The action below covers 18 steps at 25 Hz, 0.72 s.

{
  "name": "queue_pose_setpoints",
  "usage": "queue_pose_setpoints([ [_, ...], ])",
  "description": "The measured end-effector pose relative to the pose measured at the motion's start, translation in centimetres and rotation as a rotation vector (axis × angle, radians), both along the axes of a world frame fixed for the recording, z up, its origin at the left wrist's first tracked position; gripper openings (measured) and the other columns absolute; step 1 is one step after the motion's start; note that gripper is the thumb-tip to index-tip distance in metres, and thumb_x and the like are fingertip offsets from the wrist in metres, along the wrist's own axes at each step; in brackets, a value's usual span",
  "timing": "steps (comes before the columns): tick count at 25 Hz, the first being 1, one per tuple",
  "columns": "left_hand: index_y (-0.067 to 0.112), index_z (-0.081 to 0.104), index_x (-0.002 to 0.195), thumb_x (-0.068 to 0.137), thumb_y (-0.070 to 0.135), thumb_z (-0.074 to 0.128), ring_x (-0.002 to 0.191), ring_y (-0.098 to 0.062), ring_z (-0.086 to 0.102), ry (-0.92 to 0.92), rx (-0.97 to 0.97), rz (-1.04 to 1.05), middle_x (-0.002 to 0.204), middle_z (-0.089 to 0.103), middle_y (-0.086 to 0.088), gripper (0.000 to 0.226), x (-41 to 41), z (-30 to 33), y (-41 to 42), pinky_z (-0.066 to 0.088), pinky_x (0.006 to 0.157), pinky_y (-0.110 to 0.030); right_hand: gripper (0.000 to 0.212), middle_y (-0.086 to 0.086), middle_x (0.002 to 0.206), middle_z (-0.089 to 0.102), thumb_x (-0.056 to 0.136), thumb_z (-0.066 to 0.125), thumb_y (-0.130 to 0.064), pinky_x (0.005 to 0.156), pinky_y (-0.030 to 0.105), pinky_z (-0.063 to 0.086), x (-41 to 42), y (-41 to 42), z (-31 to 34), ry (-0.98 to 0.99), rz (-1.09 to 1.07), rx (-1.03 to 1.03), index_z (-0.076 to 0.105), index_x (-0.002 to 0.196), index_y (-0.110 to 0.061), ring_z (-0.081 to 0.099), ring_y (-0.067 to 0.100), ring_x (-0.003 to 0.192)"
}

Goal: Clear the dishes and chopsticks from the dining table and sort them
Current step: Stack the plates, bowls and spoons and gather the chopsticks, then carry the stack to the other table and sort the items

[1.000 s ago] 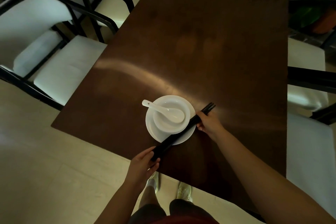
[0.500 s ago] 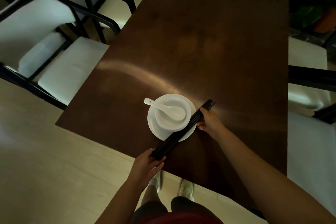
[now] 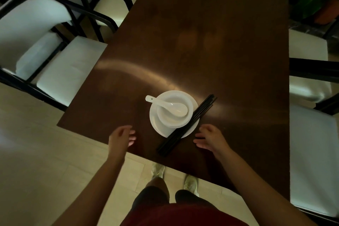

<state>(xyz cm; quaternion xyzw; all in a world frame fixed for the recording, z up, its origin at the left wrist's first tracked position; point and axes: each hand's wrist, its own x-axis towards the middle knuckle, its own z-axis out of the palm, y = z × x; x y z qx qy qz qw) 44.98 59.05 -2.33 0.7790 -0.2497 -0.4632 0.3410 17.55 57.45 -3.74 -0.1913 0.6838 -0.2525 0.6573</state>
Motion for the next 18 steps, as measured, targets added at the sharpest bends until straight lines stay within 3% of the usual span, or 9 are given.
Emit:
queue_pose_setpoints([
  [5, 0.010, 0.051, 0.123, 0.096, 0.015, 0.043, 0.089, -0.022, 0.061, 0.024, 0.102, -0.455, 0.107, 0.060, -0.009, 0.029, 0.3, 0.8, -9.0, 0.048, 0.079, -0.034, 0.035, 0.013, 0.101, 0.067, 0.094, 0.049, -0.020, 0.059, 0.026, 0.056, 2.2, 0.3, -0.9, -0.016, -0.091, -0.055, 0.046, 0.129, -0.013, 0.070, 0.023, 0.078],
  [10, 0.014, 0.061, 0.113, 0.093, 0.020, 0.052, 0.094, -0.022, 0.065, 0.150, 0.206, -0.804, 0.105, 0.067, -0.009, 0.023, -1.3, 0.5, -13.7, 0.052, 0.084, -0.038, 0.027, 0.003, 0.091, 0.067, 0.091, 0.053, -0.013, 0.051, 0.022, 0.055, 3.8, 0.4, -1.6, 0.077, -0.241, -0.084, 0.056, 0.118, -0.014, 0.070, 0.015, 0.065],
  [14, 0.014, 0.065, 0.112, 0.090, 0.018, 0.057, 0.098, -0.027, 0.065, 0.201, 0.226, -0.909, 0.107, 0.068, -0.011, 0.024, -1.0, -0.5, -15.3, 0.056, 0.079, -0.042, 0.024, 0.000, 0.088, 0.067, 0.090, 0.055, -0.009, 0.058, 0.024, 0.058, 4.9, 0.9, -1.7, 0.082, -0.372, -0.135, 0.060, 0.113, -0.011, 0.069, 0.012, 0.073],
  [18, 0.018, 0.069, 0.101, 0.090, 0.014, 0.057, 0.089, -0.026, 0.068, 0.222, 0.196, -0.925, 0.100, 0.070, -0.010, 0.017, -0.8, -1.0, -15.5, 0.057, 0.071, -0.038, 0.026, 0.009, 0.099, 0.066, 0.092, 0.051, -0.007, 0.071, 0.032, 0.059, 5.6, 1.2, -1.3, 0.059, -0.456, -0.164, 0.057, 0.117, -0.009, 0.068, 0.023, 0.089],
])
